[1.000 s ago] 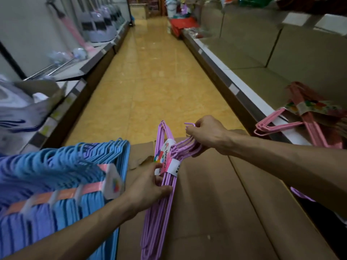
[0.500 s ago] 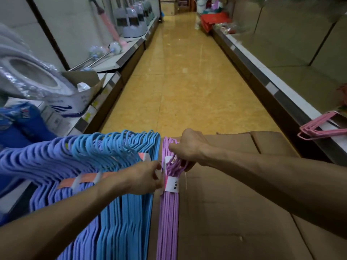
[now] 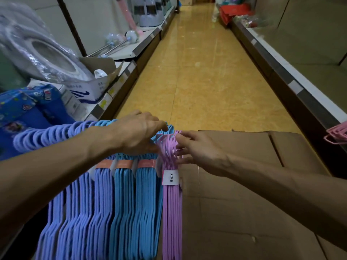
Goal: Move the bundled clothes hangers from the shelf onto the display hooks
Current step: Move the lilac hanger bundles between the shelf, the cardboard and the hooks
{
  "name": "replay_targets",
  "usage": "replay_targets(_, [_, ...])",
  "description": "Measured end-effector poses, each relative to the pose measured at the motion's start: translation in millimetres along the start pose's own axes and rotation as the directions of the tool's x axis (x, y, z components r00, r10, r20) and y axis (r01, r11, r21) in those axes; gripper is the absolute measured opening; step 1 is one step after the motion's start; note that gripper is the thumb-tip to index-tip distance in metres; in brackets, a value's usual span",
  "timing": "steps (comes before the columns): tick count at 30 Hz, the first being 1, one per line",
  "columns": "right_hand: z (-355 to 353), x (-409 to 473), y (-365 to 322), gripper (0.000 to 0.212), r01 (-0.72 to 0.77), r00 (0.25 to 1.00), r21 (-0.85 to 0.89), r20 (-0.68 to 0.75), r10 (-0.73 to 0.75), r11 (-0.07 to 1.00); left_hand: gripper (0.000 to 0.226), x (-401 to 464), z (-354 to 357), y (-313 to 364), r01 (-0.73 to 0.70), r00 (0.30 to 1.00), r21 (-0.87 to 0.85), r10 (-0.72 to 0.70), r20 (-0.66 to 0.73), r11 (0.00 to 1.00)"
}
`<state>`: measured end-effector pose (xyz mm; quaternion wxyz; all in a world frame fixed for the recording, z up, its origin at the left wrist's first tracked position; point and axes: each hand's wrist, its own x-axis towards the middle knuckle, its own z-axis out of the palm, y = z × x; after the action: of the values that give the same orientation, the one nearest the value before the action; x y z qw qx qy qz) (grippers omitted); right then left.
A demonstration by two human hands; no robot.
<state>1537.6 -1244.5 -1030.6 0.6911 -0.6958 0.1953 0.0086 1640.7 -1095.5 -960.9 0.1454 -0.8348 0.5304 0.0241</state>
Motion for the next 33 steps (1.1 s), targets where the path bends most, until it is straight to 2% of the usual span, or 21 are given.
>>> replay_targets(2, [3, 0, 8, 0.013, -0.050, 0.998, 0.114, -0.025, 0.053, 0.992, 0.062, 3, 6, 1, 0.013, 0.999, 0.037, -0.014, 0.030, 0.999])
replay_targets(4, [3, -2, 21, 0.011, -0.121, 0.992, -0.007, -0.047, 0.121, 0.993, 0.063, 5, 9, 1, 0.017, 0.999, 0.019, -0.018, 0.051, 1.000])
replay_targets(7, [6, -12, 44, 0.006, -0.254, 0.960, -0.232, 0.054, 0.274, 0.939, 0.063, 8, 10, 0, 0.009, 0.997, 0.024, -0.011, 0.077, 1.000])
replay_targets(10, [14, -19, 65, 0.019, -0.321, 0.911, -0.250, 0.180, 0.370, 0.913, 0.073, 11, 12, 1, 0.006, 0.995, 0.031, -0.009, 0.104, 0.999])
replay_targets(13, [18, -17, 81, 0.026, -0.351, 0.898, -0.288, 0.167, 0.408, 0.891, 0.079, 14, 15, 2, 0.001, 0.994, 0.036, -0.005, 0.113, 0.999])
replay_targets(16, [19, -12, 82, 0.033, -0.429, 0.847, -0.317, 0.184, 0.499, 0.846, 0.075, 16, 17, 0, 0.004, 0.995, 0.027, -0.006, 0.098, 1.000])
replay_targets(19, [23, -5, 81, 0.031, -0.391, 0.857, -0.342, 0.205, 0.474, 0.855, 0.072, 19, 19, -3, 0.013, 0.996, 0.013, -0.014, 0.091, 1.000])
replay_targets(25, [30, 8, 81, 0.029, -0.308, 0.918, -0.367, 0.127, 0.376, 0.878, 0.058, 23, 20, -12, 0.023, 0.999, 0.003, -0.023, 0.026, 1.000])
replay_targets(27, [29, 6, 82, 0.028, -0.282, 0.921, -0.387, 0.147, 0.360, 0.878, 0.061, 25, 18, -11, 0.022, 0.999, -0.005, -0.022, 0.030, 1.000])
replay_targets(30, [23, -3, 83, 0.022, -0.286, 0.919, -0.380, 0.150, 0.364, 0.880, 0.076, 25, 18, -8, 0.021, 0.999, -0.028, -0.021, 0.029, 0.999])
replay_targets(33, [6, -20, 85, 0.018, -0.297, 0.926, -0.371, 0.111, 0.359, 0.880, 0.079, 28, 19, -3, -0.040, 0.992, -0.118, 0.026, -0.120, 0.992])
